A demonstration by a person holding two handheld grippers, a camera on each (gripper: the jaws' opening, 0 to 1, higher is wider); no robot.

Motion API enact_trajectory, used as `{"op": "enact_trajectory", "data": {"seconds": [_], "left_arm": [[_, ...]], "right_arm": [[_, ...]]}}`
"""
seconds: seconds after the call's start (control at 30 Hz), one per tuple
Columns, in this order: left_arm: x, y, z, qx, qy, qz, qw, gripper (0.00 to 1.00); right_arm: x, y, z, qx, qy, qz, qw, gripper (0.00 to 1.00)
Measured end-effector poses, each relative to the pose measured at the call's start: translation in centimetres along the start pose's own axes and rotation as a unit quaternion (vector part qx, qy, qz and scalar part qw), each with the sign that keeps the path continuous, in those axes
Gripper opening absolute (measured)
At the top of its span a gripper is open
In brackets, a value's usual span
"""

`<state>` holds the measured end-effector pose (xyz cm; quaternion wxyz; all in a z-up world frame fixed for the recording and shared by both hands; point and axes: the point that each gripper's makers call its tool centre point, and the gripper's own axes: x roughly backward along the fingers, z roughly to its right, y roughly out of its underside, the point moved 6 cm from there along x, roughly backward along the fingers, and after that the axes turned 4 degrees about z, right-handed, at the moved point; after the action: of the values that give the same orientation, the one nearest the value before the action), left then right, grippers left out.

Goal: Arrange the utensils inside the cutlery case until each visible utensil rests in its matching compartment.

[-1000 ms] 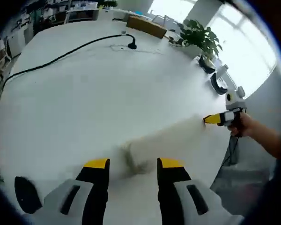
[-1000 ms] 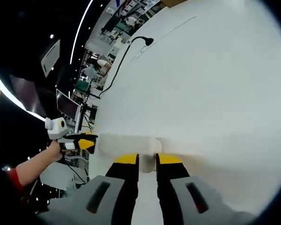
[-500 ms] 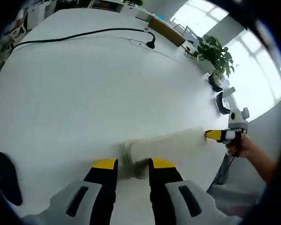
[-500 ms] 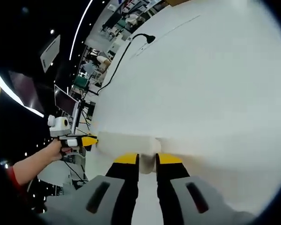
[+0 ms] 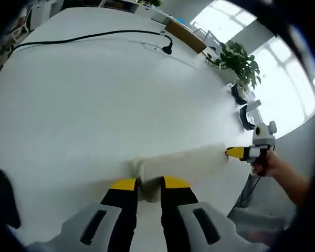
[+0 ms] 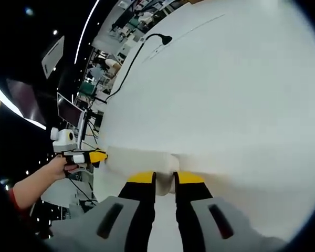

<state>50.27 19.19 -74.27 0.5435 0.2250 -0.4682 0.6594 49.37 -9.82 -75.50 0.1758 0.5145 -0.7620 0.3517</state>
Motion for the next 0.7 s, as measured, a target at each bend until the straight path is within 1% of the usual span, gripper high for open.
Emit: {"op": "enact_trajectory", "data": {"seconds": [0.03, 0.13, 0.17, 0.2, 0.27, 0.3, 0.33, 0.37, 0.43, 0.47, 0.5, 0.53, 0.57, 0.6, 0.63, 0.7], "left_arm": [[0.0, -0.1, 0.1, -0.006, -0.002, 0.017, 0.9998, 0.15], [-0.1, 0.0, -0.1, -0.012, 0.0, 0.021, 0.9997, 0.15], [-0.2, 0.0, 0.0, 0.007, -0.003, 0.02, 0.9998, 0.15], [-0.2, 0.0, 0.0, -0.011, -0.002, 0.02, 0.9997, 0.15], [-0.3, -0.1, 0.0, -0.006, 0.0, 0.017, 0.9998, 0.16], [-0.3, -0.2, 0.1, -0.013, 0.001, 0.018, 0.9997, 0.17], [-0.3, -0.2, 0.1, -0.023, 0.003, 0.023, 0.9995, 0.17], [-0.3, -0.2, 0.1, -0.011, 0.004, 0.024, 0.9997, 0.17], [-0.4, -0.1, 0.3, -0.019, 0.006, 0.031, 0.9993, 0.18], [-0.4, -0.2, 0.3, -0.015, 0.006, 0.035, 0.9993, 0.19], [-0.7, -0.1, 0.5, -0.012, 0.004, 0.04, 0.9991, 0.21], [-0.8, -0.1, 0.7, -0.02, 0.003, 0.047, 0.9987, 0.21], [-0.8, -0.2, 0.7, -0.043, -0.005, 0.055, 0.9975, 0.21], [-0.7, -0.1, 0.9, -0.037, -0.006, 0.052, 0.998, 0.2], [-0.7, -0.2, 1.0, -0.036, -0.012, 0.05, 0.998, 0.2], [-0.7, -0.2, 0.9, -0.041, -0.012, 0.052, 0.9978, 0.2]], "right_arm": [[-0.1, -0.1, -0.1, -0.002, 0.002, -0.002, 1.0, 0.11], [-0.1, -0.2, -0.3, 0.011, 0.009, -0.01, 0.9999, 0.11], [-0.1, -0.4, 0.0, 0.012, 0.012, -0.011, 0.9998, 0.11], [-0.1, -0.4, 0.1, 0.01, 0.013, -0.012, 0.9998, 0.11], [-0.1, -0.5, 0.3, 0.007, 0.009, -0.017, 0.9998, 0.11], [-0.1, -0.5, 0.4, 0.003, 0.006, -0.018, 0.9998, 0.11], [-0.1, -0.5, 0.5, -0.007, 0.006, -0.019, 0.9998, 0.12], [-0.1, -0.5, 0.6, -0.017, 0.008, -0.02, 0.9996, 0.12], [-0.1, -0.3, 0.3, -0.022, 0.006, -0.031, 0.9993, 0.14], [-0.3, 0.3, 0.2, -0.016, 0.003, -0.046, 0.9988, 0.17], [-0.5, 0.5, 0.2, -0.007, 0.001, -0.047, 0.9989, 0.2], [-0.9, 0.9, 0.0, -0.011, 0.001, -0.051, 0.9986, 0.21], [-0.9, 0.7, -0.1, -0.01, 0.011, -0.037, 0.9992, 0.21], [-0.7, 0.8, -0.2, 0.004, 0.006, -0.046, 0.9989, 0.21], [-0.7, 0.7, -0.1, 0.013, 0.003, -0.047, 0.9988, 0.2], [-0.7, 0.9, -0.1, 0.024, -0.005, -0.046, 0.9986, 0.19]]}}
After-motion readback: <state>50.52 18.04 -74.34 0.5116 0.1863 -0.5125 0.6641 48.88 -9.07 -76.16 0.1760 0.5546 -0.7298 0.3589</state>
